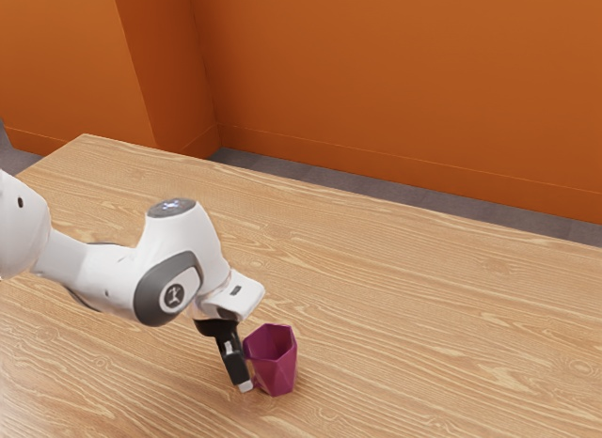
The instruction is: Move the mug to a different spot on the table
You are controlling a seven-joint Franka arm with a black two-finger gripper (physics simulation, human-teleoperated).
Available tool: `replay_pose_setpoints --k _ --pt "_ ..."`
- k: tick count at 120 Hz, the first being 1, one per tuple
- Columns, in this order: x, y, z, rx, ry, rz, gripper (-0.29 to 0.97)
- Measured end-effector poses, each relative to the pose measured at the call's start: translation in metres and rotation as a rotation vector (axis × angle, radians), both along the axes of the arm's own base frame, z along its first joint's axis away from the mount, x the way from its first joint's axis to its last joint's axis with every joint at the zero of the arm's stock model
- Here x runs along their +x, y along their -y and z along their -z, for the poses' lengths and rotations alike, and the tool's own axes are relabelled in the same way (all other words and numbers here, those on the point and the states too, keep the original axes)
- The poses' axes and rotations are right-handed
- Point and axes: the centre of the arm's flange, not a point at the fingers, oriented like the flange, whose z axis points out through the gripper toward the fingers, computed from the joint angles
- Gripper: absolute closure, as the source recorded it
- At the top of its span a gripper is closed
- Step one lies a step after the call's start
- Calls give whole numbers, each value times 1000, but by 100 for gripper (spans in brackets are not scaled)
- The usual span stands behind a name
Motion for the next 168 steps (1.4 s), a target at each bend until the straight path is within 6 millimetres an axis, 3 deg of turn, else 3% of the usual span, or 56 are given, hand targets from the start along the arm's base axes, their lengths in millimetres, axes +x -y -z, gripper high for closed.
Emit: replay_pose_setpoints --k 19,42,61,89,122,168 --pt "2 -1 5 -18 -4 13 4" --pt "4 -4 4 -42 1 12 46" --pt "16 -3 -20 -71 61 13 56" --pt "29 -12 -48 -206 142 -39 60" --pt "47 -97 -63 -202 246 -50 62" --pt "52 -185 -61 -162 326 2 61"
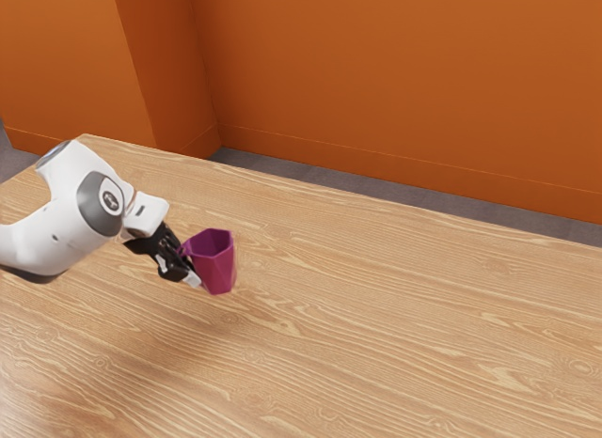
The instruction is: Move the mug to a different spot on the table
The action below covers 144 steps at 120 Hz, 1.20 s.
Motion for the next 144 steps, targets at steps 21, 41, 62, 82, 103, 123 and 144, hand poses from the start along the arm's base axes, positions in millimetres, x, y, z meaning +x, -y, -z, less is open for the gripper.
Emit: replay_pose_setpoints --k 21,41,62,82,103,123,144 --pt "13 -34 13 12 13 18 61" --pt "33 -29 40 -6 3 75 62" --pt "37 -21 62 -21 -11 120 61" --pt "37 -21 77 -29 -21 144 61" --pt "36 -20 84 -28 -21 170 59" --pt "37 -20 86 -29 -20 191 49" --pt "37 -20 86 -27 -14 206 24"
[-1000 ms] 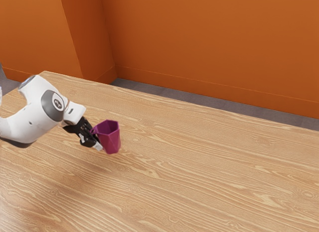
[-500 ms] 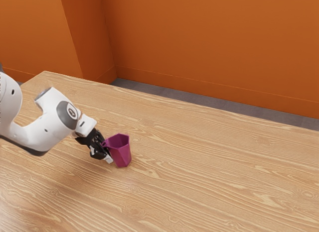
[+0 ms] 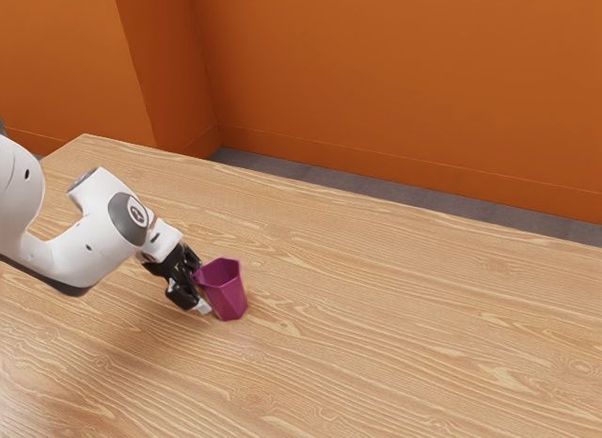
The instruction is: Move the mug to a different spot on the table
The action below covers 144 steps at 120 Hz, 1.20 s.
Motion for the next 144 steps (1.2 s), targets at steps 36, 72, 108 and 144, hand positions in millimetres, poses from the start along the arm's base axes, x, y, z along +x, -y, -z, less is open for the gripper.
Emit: replay_pose_setpoints --k 36,72,108,144 --pt "-3 -2 -31 -13 38 18 6" --pt "-19 -5 -106 -21 106 67 1" --pt "31 72 -237 276 18 385 0" --pt "50 89 -304 343 -108 311 0"
